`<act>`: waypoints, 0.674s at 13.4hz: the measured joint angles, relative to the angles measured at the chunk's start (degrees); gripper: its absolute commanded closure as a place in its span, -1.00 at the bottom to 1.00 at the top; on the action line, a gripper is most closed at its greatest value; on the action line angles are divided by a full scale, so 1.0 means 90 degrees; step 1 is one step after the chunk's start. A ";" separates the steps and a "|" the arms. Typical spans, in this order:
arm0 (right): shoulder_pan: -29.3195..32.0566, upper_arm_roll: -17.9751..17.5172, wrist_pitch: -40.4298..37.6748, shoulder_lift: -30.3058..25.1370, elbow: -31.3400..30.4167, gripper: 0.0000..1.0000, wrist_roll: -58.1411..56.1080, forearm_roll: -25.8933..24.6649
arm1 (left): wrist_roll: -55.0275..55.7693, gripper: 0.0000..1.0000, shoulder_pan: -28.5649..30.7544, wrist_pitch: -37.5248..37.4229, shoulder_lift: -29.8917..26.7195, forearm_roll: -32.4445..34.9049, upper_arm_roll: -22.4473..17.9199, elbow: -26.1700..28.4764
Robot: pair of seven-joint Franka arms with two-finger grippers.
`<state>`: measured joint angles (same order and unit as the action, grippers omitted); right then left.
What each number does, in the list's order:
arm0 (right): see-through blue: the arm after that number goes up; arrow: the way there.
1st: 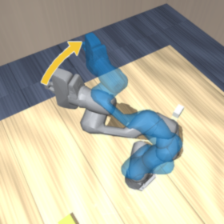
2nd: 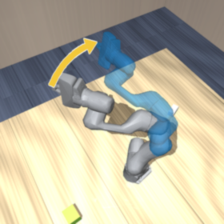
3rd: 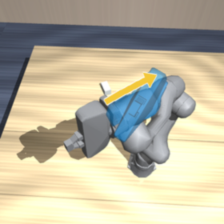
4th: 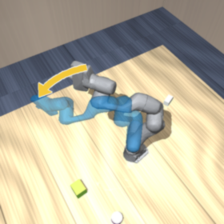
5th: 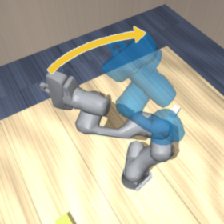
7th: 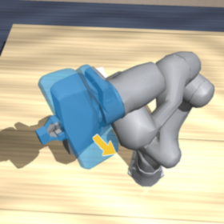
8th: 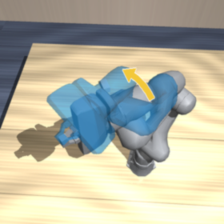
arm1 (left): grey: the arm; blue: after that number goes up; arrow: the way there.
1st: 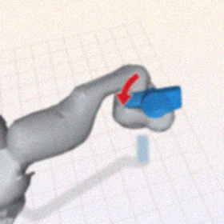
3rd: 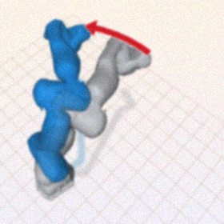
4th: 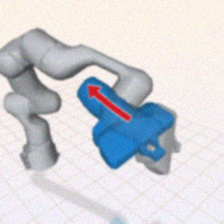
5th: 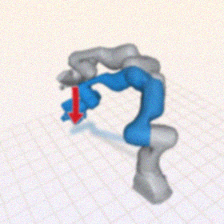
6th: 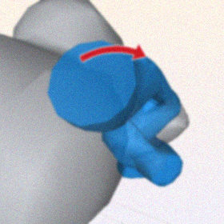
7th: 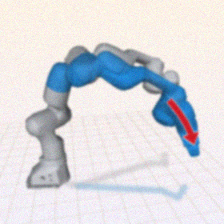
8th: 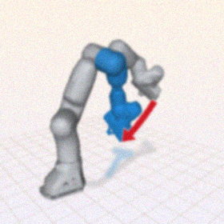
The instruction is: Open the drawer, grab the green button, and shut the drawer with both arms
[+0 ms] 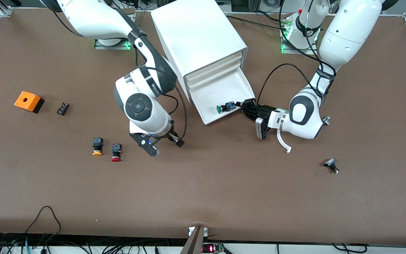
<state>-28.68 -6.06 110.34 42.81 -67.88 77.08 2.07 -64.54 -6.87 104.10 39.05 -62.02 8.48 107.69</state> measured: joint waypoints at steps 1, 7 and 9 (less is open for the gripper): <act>-0.0124 -0.0001 0.0000 0.0069 0.0136 -0.97 0.0286 0.0007 | 0.0000 -0.99 0.0020 -0.0019 0.0049 0.0025 0.0000 -0.0061; -0.0886 -0.0013 0.0421 0.0389 0.0507 -0.97 0.2019 0.0019 | 0.0601 -0.99 0.0226 0.0113 -0.0075 0.0643 -0.0006 -0.0498; -0.1180 -0.0014 0.0668 0.0497 0.0524 -0.97 0.2572 0.0019 | 0.1358 -0.99 0.0282 -0.0012 -0.0274 0.1078 -0.0007 -0.0525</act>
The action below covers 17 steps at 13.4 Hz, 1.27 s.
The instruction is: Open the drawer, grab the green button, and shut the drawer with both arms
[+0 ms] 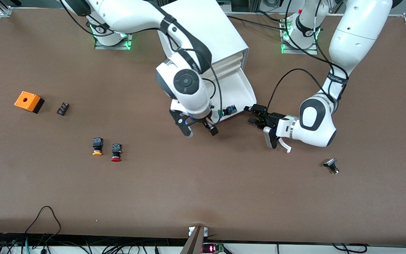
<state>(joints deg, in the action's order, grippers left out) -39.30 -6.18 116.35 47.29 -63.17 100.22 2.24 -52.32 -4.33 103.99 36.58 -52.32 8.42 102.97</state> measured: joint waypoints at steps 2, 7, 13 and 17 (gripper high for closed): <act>-0.0269 0.0002 0.0199 0.0127 0.0005 -0.98 0.0399 0.0000 | 0.1020 -0.99 0.0006 -0.0091 -0.0246 0.0420 0.0007 -0.0055; -0.0699 0.0008 0.0462 0.0423 0.0018 -0.98 0.1005 0.0000 | 0.4231 -0.99 -0.0068 -0.1299 -0.0606 0.2148 0.0097 -0.1179; -0.0953 0.0014 0.0800 0.0709 0.0022 -0.03 0.1297 0.0000 | 0.6516 -0.99 -0.0149 -0.2639 -0.0617 0.3192 0.0111 -0.2742; -0.0955 0.0019 0.0793 0.0725 0.0047 0.97 0.1298 0.0000 | 0.7041 -0.99 -0.0302 -0.3415 -0.0624 0.4460 0.0147 -0.3849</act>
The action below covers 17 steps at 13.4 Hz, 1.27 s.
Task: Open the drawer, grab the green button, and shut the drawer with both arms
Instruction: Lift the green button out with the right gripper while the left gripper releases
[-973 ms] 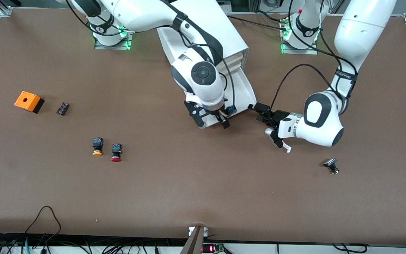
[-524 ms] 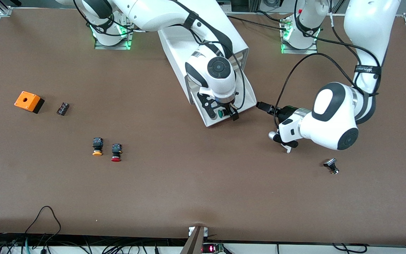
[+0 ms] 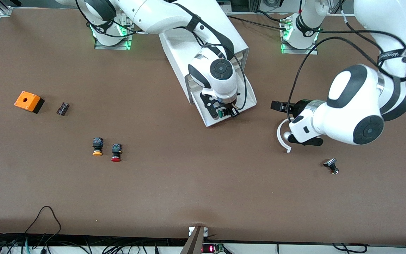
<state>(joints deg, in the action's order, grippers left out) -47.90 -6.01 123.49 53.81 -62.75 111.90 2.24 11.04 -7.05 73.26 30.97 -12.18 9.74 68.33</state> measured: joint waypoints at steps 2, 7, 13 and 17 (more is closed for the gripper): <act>0.0000 0.0001 -0.0125 0.0000 0.0033 1.00 0.0000 0.0000 | 0.0050 -1.00 -0.0171 -0.0167 -0.0003 0.0760 0.0000 -0.0454; 0.0096 0.0008 -0.0942 -0.0032 0.0716 1.00 -0.0202 0.0000 | 0.0148 -0.99 -0.0169 -0.0095 0.0007 0.1115 -0.0118 -0.0809; 0.1035 -0.0361 -0.1649 -0.0366 0.1045 1.00 -0.2298 0.0004 | 0.1772 -1.00 -0.0222 0.0719 0.0065 0.1123 -0.0105 -0.0648; 0.1750 -0.0379 -0.2416 -0.0471 0.1041 1.00 -0.4763 0.0036 | 0.2385 -1.00 -0.0245 0.2200 0.0134 0.1123 0.0048 0.0364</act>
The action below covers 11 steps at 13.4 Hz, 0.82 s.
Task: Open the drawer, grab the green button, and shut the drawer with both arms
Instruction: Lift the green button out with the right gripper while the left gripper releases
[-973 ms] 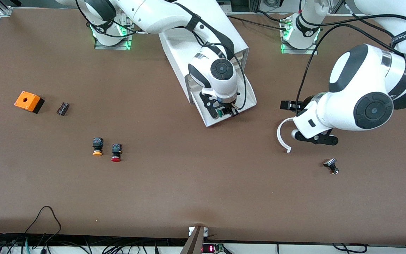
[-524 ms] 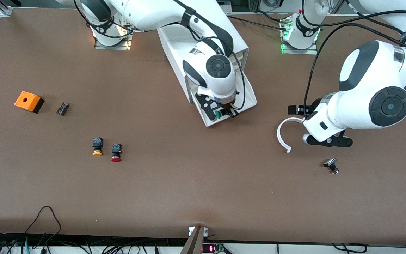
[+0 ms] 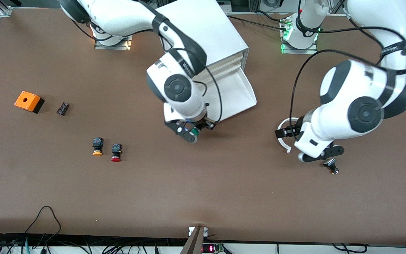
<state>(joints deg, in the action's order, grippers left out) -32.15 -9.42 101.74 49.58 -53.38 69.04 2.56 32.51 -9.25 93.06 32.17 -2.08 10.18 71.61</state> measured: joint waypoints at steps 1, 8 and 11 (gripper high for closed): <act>0.0204 0.0002 -0.0158 -0.0001 -0.0013 1.00 -0.0618 0.0000 | 0.0107 -1.00 -0.0010 0.0320 0.0012 0.0000 0.0117 0.0319; 0.1626 0.0068 -0.0023 -0.0421 -0.1008 1.00 -0.4058 -0.0007 | 0.1832 -1.00 -0.0392 0.3134 0.0012 0.0098 0.0690 0.2435; 0.1734 0.0381 0.1081 -0.0795 -0.2186 1.00 -0.5052 -0.0007 | 0.2201 -1.00 -0.0513 0.3900 -0.0024 0.0111 0.0737 0.3177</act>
<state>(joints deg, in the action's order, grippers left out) -16.54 -5.99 111.47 42.42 -73.06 23.57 2.50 52.32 -13.87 128.16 31.96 -1.08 16.81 100.21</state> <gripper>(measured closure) 0.665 0.000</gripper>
